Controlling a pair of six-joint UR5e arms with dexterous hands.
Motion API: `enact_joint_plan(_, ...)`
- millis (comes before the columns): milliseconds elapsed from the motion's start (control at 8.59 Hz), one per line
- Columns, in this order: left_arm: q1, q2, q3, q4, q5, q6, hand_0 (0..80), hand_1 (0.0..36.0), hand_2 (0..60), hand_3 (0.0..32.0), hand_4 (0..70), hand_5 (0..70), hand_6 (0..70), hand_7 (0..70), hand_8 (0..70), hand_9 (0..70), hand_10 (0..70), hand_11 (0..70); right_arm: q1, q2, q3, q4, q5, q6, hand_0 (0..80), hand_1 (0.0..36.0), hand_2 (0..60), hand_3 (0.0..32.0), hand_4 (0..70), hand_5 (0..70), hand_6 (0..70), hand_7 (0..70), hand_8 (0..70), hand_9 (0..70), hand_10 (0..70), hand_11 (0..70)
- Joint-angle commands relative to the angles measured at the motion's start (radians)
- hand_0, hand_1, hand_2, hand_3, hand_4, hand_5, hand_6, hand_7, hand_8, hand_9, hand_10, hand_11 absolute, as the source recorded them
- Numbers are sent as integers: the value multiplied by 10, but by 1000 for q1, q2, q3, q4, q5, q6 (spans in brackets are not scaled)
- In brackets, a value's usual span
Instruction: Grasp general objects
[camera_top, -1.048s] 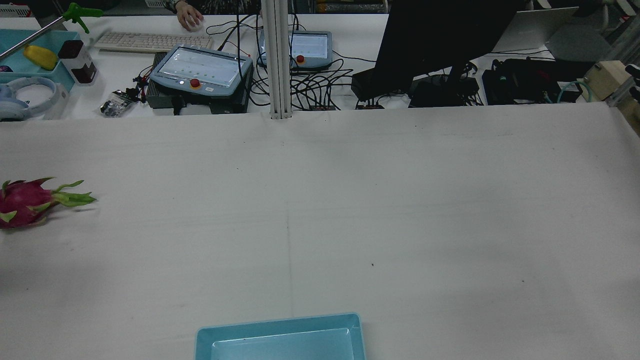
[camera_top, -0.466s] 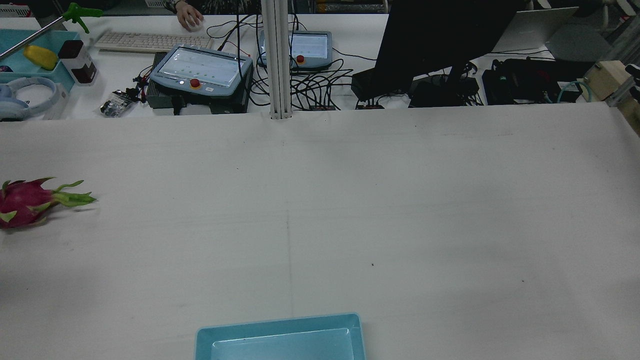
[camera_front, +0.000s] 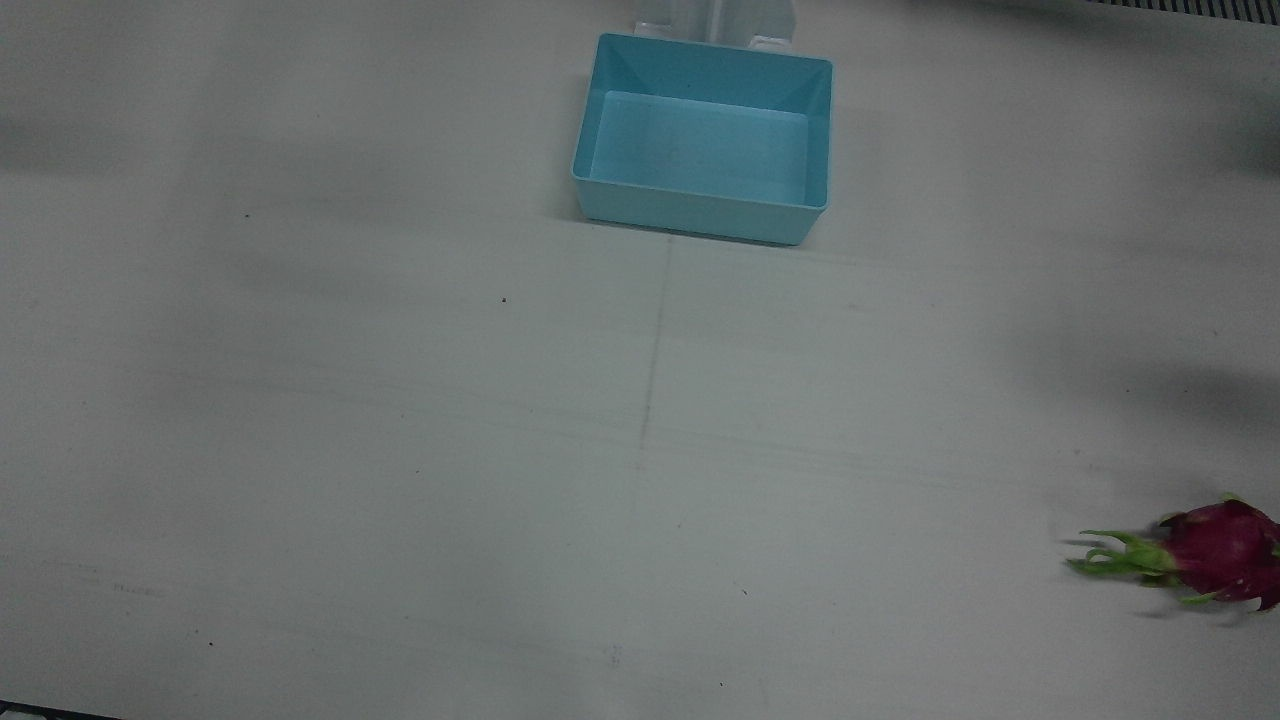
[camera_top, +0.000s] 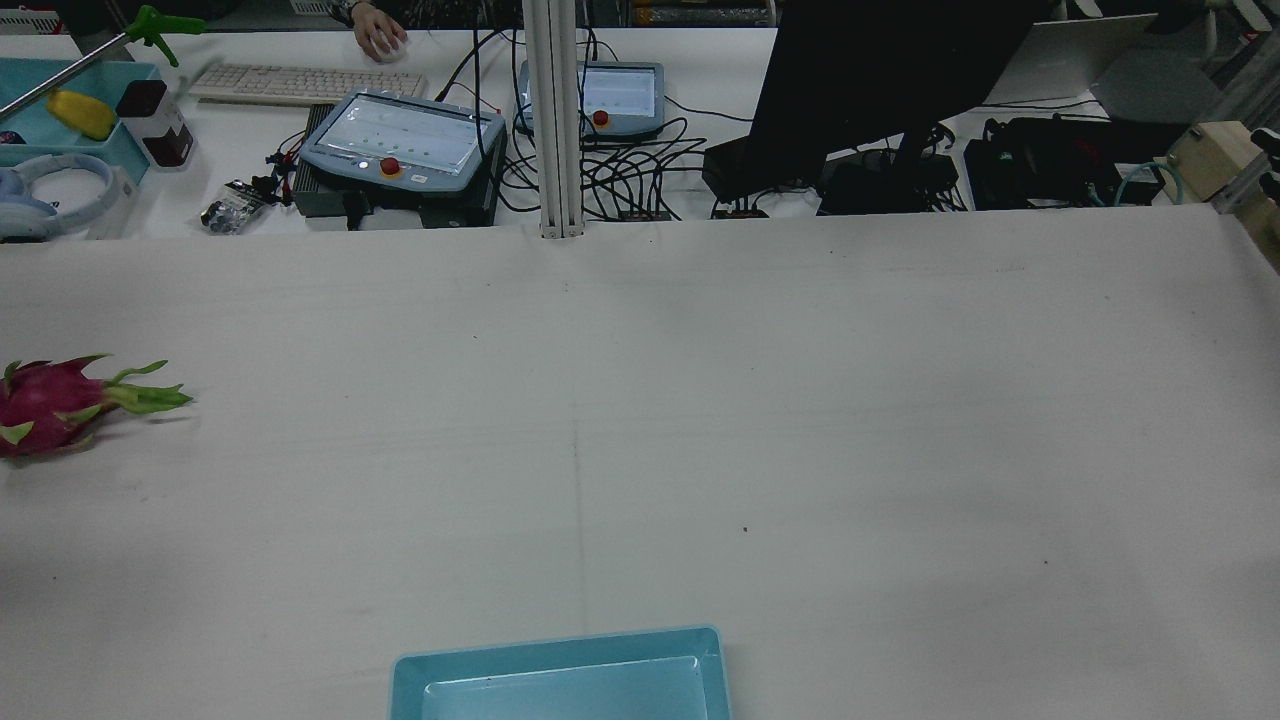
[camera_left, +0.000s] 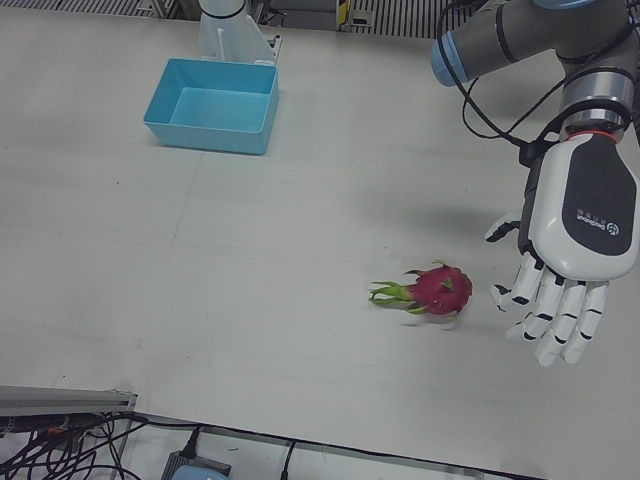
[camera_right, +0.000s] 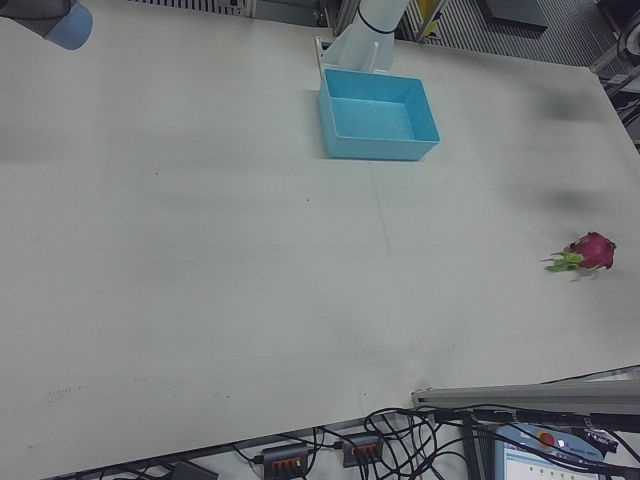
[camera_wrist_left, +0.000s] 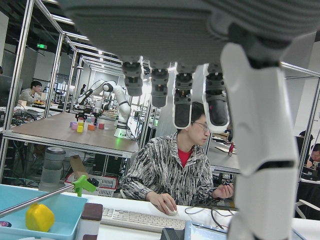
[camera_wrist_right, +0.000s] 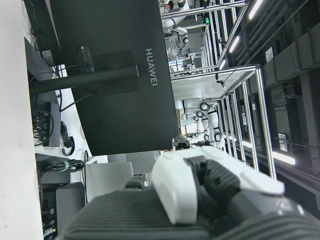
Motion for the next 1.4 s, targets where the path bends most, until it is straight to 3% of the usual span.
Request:
enact_joint_plan(0,1,1,1,-6,0,0,507,214,427,154,31,646,67,197,114,105,95,158,0,0,0,0,0,1,0,0,0,0,0,0,0,0,0,0,0,0)
enact_joint_plan(116,1,1,6,-13,-2,0,498,196,391,36,53,687,69,189,98,94,91,150,0,1,-1,0,0,-1,0,0,0,0,0,0,0,0,0,0,0,0)
enact_joint_plan(349,1,51,0,-68,-28,0,489,149,259,84,48,683,56,167,102,82,80,131,1,1,0,0,0,-1,0,0,0,0,0,0,0,0,0,0,0,0)
enact_joint_plan(466,1,51,1,-72,-29,0,487,154,282,0,59,657,80,216,98,106,93,151,0,0,0,0,0,-1,0,0,0,0,0,0,0,0,0,0,0,0)
enact_joint_plan(1281,3,53,12,-76,-28,0,482,149,287,0,63,656,84,230,97,115,96,156,0,1,0,0,0,-1,0,0,0,0,0,0,0,0,0,0,0,0)
